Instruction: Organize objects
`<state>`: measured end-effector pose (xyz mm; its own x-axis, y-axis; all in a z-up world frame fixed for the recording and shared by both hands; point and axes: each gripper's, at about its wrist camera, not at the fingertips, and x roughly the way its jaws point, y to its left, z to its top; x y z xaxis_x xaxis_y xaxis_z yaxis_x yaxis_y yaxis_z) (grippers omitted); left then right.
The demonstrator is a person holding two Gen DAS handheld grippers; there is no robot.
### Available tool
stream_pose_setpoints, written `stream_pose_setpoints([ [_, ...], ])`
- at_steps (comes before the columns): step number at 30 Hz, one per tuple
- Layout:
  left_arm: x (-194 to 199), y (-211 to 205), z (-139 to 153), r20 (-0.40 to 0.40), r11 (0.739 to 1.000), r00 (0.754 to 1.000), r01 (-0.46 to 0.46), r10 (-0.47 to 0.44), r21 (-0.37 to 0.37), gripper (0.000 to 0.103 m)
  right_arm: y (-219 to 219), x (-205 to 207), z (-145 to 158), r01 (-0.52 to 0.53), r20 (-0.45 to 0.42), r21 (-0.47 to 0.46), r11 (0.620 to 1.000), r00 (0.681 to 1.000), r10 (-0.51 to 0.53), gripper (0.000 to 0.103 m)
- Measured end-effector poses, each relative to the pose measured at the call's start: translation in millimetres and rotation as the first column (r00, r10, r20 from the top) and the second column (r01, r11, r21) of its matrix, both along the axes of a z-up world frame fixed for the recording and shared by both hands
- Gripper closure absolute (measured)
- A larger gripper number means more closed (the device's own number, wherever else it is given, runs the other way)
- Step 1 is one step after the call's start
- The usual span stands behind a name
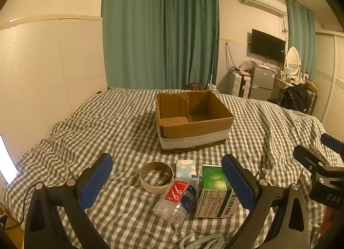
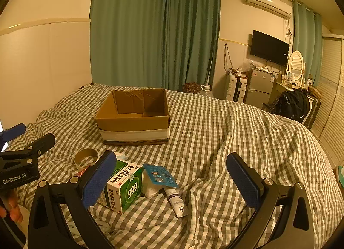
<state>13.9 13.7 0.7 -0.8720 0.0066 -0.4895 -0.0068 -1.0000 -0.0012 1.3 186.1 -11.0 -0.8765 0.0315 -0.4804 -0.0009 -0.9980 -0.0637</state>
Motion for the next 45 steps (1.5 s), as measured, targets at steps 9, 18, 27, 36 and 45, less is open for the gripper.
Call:
stream_pose_setpoints([
  [9,0,1,1,0.007,1.000,1.000,0.004,-0.004,-0.002,0.000,-1,-1,0,-0.012,0.007,-0.001,1.000,1.000,0.012,0.000],
  [18,-1,3,6,-0.002,1.000,1.000,0.012,-0.012,-0.019,0.000,-2,-1,5,-0.021,-0.001,-0.001,1.000,1.000,0.021,0.000],
  [27,1,3,9,-0.003,1.000,1.000,0.020,-0.020,-0.012,0.000,-3,1,5,-0.030,-0.002,0.006,1.000,1.000,0.030,0.000],
  [36,-1,1,5,0.011,1.000,1.000,0.012,-0.012,-0.014,0.000,-4,2,5,-0.043,0.002,-0.005,0.999,0.999,0.043,0.000],
  [45,-11,-1,-14,0.066,0.999,0.998,-0.004,0.007,-0.031,0.000,0,-7,-7,-0.046,0.047,0.002,0.999,0.998,0.046,0.000],
])
